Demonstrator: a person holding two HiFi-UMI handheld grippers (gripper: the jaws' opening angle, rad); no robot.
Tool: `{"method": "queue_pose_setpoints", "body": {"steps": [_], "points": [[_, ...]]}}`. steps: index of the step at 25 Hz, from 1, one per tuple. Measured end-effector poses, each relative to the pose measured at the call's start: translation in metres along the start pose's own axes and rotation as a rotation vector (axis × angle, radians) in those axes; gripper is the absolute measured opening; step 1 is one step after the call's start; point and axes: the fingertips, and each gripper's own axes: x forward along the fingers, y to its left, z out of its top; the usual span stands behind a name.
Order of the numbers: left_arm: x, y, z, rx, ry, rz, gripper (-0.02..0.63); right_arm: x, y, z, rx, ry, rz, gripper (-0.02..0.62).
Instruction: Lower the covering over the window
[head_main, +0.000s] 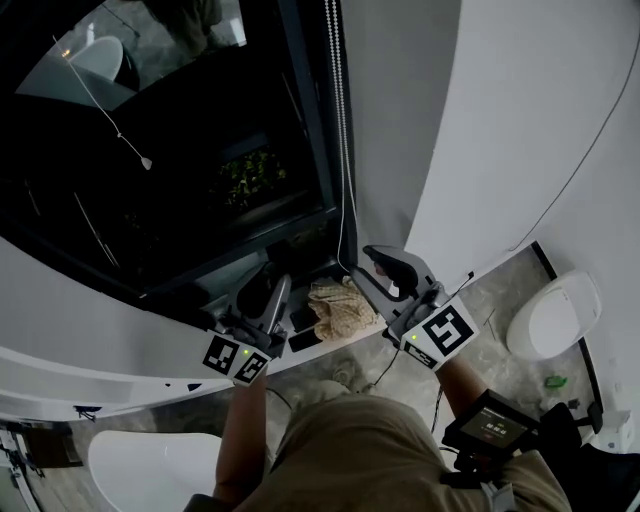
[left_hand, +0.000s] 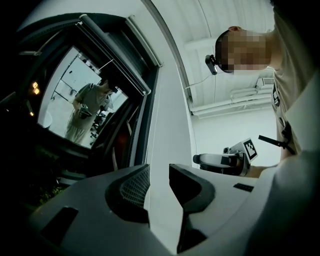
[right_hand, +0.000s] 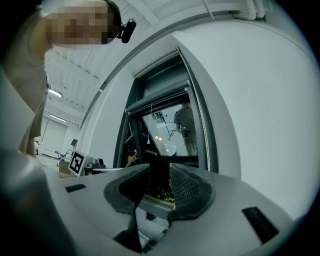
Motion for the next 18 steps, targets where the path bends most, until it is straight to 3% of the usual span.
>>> {"method": "queue_pose_setpoints", "body": {"steps": [18], "points": [[-0.101, 0.012, -0.027, 0.005, 0.063, 0.248, 0.114, -0.011, 0.024, -0.05, -0.075, 0.035, -0.094, 0.11]]}}
